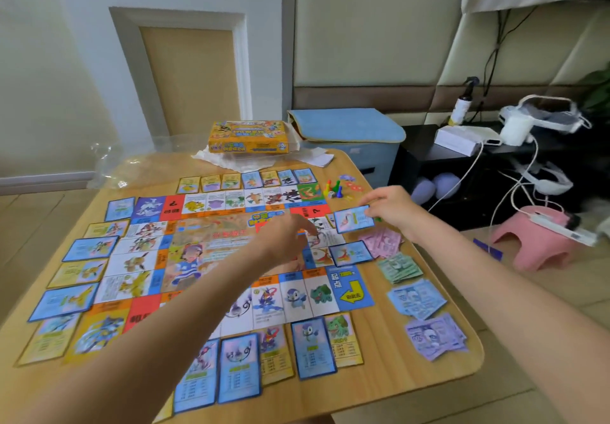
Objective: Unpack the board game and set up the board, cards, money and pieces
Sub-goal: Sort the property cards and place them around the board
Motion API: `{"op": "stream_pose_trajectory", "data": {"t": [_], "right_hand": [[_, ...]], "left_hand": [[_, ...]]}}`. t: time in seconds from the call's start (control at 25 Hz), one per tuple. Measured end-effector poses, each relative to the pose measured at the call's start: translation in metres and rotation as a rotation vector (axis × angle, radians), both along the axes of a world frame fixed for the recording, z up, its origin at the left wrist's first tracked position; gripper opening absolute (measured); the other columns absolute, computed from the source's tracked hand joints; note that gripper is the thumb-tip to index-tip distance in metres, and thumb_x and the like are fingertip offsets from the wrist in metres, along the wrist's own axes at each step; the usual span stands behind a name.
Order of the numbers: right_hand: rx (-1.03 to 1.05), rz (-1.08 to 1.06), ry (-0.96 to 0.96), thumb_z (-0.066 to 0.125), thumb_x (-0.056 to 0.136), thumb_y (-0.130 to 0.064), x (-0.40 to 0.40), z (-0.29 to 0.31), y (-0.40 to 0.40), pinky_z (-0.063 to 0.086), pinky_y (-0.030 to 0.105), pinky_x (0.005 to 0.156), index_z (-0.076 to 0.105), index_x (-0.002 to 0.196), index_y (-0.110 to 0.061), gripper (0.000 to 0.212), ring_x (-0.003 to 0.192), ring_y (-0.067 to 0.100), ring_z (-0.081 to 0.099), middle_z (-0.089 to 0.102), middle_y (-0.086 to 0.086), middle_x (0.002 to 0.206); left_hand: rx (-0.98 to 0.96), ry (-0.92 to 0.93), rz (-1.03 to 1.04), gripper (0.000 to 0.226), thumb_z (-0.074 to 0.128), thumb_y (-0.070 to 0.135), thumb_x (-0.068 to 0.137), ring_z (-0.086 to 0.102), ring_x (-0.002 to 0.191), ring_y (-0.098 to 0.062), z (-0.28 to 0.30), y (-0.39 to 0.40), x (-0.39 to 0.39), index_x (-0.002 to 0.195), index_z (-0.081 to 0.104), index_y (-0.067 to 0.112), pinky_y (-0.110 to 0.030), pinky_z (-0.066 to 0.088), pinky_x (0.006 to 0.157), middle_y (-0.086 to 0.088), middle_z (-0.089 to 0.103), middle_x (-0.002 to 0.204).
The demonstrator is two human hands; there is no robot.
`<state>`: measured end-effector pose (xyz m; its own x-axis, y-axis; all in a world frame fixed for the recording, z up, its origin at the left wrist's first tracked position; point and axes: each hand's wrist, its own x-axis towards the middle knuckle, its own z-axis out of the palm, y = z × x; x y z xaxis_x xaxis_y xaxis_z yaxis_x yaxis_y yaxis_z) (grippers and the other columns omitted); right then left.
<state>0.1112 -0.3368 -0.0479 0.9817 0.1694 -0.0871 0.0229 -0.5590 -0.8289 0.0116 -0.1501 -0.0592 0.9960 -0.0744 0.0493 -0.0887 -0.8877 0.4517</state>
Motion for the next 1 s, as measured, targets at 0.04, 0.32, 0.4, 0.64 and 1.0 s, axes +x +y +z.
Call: {"op": "stream_pose_trajectory", "data": {"t": [0.04,0.32,0.4,0.64,1.0], "right_hand": [[-0.02,0.011,0.001,0.059,0.08,0.009,0.004,-0.005,0.003,0.04,0.024,0.072,0.068,0.088,-0.008,0.022,0.097,0.021,0.053,0.057,0.009,0.103],[-0.214,0.062,-0.068,0.059,0.085,-0.001,0.011,-0.022,0.012,0.039,0.022,0.072,0.069,0.095,-0.016,0.02,0.095,0.013,0.051,0.059,0.003,0.116],[-0.206,0.048,-0.145,0.057,0.085,-0.001,0.016,-0.012,-0.004,0.04,0.02,0.07,0.069,0.093,-0.019,0.023,0.098,0.014,0.053,0.059,0.002,0.12],[-0.662,0.587,-0.074,0.06,0.086,-0.006,0.018,-0.006,-0.056,0.035,0.031,0.096,0.059,0.122,-0.025,0.04,0.11,0.012,0.036,0.047,-0.003,0.135],[-0.82,0.672,-0.119,0.063,0.084,-0.011,0.017,-0.009,-0.053,0.037,0.033,0.094,0.047,0.123,-0.016,0.042,0.11,0.02,0.037,0.043,0.0,0.113]], "left_hand": [[0.035,-0.007,-0.019,0.037,0.044,0.003,0.092,0.05,0.121,-0.019,-0.002,-0.004,0.006,0.122,0.061,0.017,-0.029,0.043,0.094,-0.001,0.053,0.135],[0.09,-0.032,-0.107,0.034,0.046,0.005,0.092,0.048,0.123,-0.018,-0.016,-0.012,0.023,0.12,0.062,0.017,-0.03,0.041,0.1,-0.001,0.052,0.134],[0.076,-0.044,-0.12,0.035,0.045,0.003,0.092,0.047,0.123,-0.017,-0.016,-0.016,0.025,0.119,0.062,0.016,-0.027,0.039,0.099,0.0,0.052,0.134],[0.151,-0.066,-0.234,0.038,0.045,0.001,0.09,0.045,0.125,-0.017,-0.016,-0.041,0.025,0.121,0.062,0.013,-0.022,0.032,0.097,-0.001,0.054,0.133],[0.185,0.015,-0.253,0.033,0.048,0.007,0.092,0.047,0.123,-0.017,-0.021,-0.047,0.03,0.12,0.062,0.013,-0.025,0.035,0.099,-0.002,0.055,0.131]]}}
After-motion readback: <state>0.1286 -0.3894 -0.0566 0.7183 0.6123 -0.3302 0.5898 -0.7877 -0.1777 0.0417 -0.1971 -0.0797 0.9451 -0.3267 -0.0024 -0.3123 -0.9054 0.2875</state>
